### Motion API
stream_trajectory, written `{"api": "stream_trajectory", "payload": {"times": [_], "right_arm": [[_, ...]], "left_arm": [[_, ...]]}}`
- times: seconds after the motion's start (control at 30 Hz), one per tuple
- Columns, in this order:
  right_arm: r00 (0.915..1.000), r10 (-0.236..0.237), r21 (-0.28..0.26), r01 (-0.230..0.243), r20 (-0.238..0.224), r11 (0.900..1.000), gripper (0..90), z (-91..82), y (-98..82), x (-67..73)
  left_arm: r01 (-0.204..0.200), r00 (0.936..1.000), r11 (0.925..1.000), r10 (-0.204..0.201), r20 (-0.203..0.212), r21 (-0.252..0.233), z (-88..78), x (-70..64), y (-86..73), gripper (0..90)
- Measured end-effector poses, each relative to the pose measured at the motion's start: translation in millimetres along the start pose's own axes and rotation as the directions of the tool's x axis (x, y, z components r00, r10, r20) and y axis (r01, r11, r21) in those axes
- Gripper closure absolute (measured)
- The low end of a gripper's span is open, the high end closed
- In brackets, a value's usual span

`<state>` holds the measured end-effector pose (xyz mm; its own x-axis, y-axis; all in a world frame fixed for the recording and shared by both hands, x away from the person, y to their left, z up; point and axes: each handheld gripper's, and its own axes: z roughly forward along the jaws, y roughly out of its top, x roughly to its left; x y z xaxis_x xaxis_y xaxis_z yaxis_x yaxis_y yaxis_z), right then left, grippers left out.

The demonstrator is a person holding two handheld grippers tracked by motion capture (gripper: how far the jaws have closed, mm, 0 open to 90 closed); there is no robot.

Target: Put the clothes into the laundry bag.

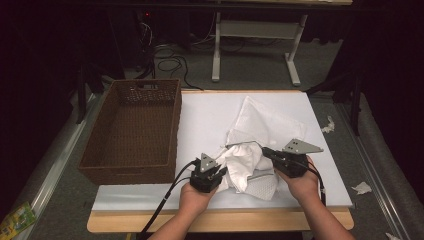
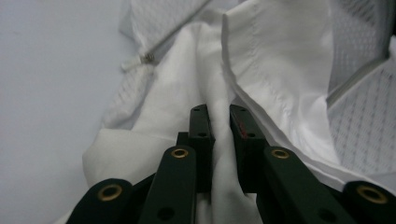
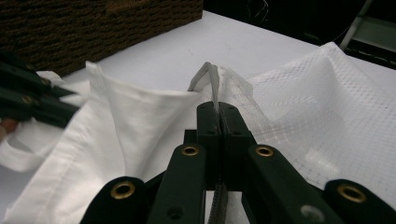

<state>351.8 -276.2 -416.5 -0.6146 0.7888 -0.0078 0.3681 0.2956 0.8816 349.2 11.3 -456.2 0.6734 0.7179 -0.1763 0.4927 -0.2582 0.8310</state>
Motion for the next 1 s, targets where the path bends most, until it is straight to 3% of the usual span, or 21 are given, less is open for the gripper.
{"api": "stream_trajectory", "payload": {"times": [0.1,0.23,0.3,0.47,0.67,0.87,1.0], "right_arm": [[1.0000,0.009,-0.005,-0.009,-0.001,1.000,89.4,-1.6,0.6,0.5],[0.9997,0.019,-0.012,-0.019,-0.014,1.000,89.4,0.2,1.8,0.2],[0.9996,0.022,-0.019,-0.022,-0.017,1.000,89.4,0.8,2.8,-0.4],[0.9996,0.025,-0.040,-0.026,-0.016,0.999,89.4,-3.0,5.6,0.1],[0.9989,0.038,-0.074,-0.040,-0.028,0.996,89.5,-8.9,10.6,0.6],[0.9988,0.034,-0.084,-0.037,-0.034,0.996,89.6,-10.6,11.4,1.1],[0.9993,0.020,-0.092,-0.023,-0.033,0.996,89.6,-12.3,12.9,1.1]], "left_arm": [[-0.009,0.9999,0.9977,0.010,0.010,-0.067,-23.2,-5.7,22.0,80.7],[-0.004,0.9993,0.9950,0.007,0.037,-0.100,-30.3,-16.1,32.6,80.6],[-0.015,0.9990,0.9951,0.019,0.039,-0.098,-24.9,-22.2,32.5,80.6],[0.007,0.9990,0.9941,-0.002,0.044,-0.109,-4.7,-35.7,30.9,80.6],[0.002,0.9993,0.9951,0.002,0.038,-0.098,16.2,-49.3,36.8,80.4],[0.002,1.0000,0.9965,-0.002,0.008,-0.084,33.7,-50.5,38.3,80.3],[0.037,0.9991,0.9962,-0.039,-0.016,-0.079,47.0,-46.4,34.3,80.2]]}}
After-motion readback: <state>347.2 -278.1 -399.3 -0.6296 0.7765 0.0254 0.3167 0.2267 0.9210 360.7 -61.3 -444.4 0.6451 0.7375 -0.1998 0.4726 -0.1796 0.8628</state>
